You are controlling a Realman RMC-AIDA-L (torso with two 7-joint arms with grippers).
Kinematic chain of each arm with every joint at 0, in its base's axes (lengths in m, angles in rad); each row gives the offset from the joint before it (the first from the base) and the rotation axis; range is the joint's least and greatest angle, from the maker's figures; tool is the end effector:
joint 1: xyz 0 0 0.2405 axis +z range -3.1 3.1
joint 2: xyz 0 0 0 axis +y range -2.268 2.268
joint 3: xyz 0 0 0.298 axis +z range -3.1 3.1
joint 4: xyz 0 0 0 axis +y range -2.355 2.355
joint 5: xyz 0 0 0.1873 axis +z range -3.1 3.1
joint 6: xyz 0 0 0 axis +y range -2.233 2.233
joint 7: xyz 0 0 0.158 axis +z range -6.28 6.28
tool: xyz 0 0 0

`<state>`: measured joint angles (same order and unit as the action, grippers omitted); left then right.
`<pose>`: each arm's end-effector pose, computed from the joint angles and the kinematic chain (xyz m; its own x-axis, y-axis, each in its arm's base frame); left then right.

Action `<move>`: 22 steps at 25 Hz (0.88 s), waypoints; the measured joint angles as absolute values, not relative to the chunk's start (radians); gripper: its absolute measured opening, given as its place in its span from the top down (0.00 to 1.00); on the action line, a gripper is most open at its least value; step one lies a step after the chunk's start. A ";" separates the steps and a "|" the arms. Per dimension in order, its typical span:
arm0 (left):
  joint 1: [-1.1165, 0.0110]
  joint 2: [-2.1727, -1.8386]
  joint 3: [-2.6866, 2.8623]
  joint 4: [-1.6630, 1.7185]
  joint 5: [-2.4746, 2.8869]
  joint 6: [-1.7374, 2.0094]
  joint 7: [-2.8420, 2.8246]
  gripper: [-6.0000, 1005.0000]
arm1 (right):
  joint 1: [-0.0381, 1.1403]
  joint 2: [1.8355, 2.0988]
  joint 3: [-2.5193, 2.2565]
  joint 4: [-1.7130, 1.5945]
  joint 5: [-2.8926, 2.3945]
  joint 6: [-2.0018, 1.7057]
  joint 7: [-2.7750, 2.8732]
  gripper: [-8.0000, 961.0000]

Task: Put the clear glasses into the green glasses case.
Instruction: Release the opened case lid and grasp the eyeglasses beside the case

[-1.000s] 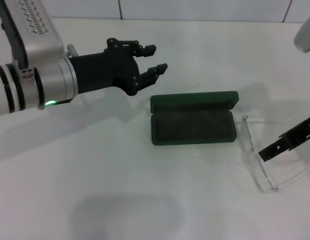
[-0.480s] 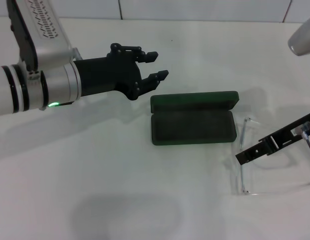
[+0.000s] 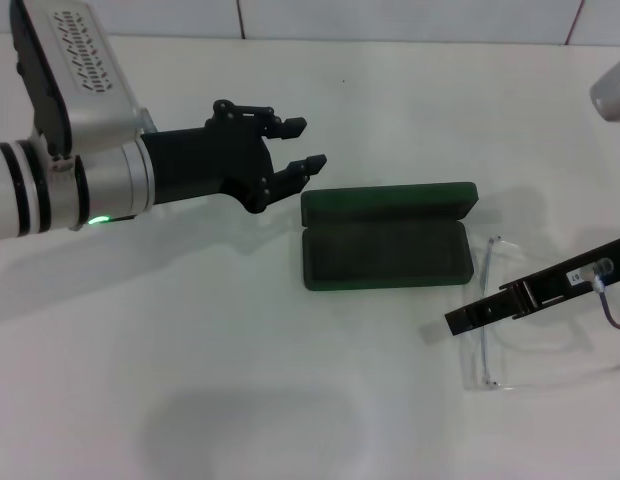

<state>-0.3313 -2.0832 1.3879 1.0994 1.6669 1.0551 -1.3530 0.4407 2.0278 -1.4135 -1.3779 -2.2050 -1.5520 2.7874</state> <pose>-0.2298 0.3449 -0.0512 0.9428 -0.0059 0.3334 0.1560 -0.8758 -0.4568 0.2268 0.3133 -0.0367 0.5233 -0.8520 -0.0138 -0.8409 -0.5137 -0.1699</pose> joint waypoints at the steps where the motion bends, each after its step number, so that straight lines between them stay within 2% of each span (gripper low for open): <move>1: -0.330 -2.084 1.388 1.100 1.670 1.055 -1.353 0.57 | 0.431 2.028 -1.413 -1.379 -2.194 -1.545 2.782 0.24; 22: -0.339 -2.086 1.391 1.096 1.692 1.050 -1.334 0.57 | 0.429 2.022 -1.404 -1.270 -2.182 -1.438 2.768 0.23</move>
<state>-0.3388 -2.0862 1.3915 1.0963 1.6920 1.0497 -1.3335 0.4288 2.0216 -1.4038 -1.2701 -2.1819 -1.4379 2.7678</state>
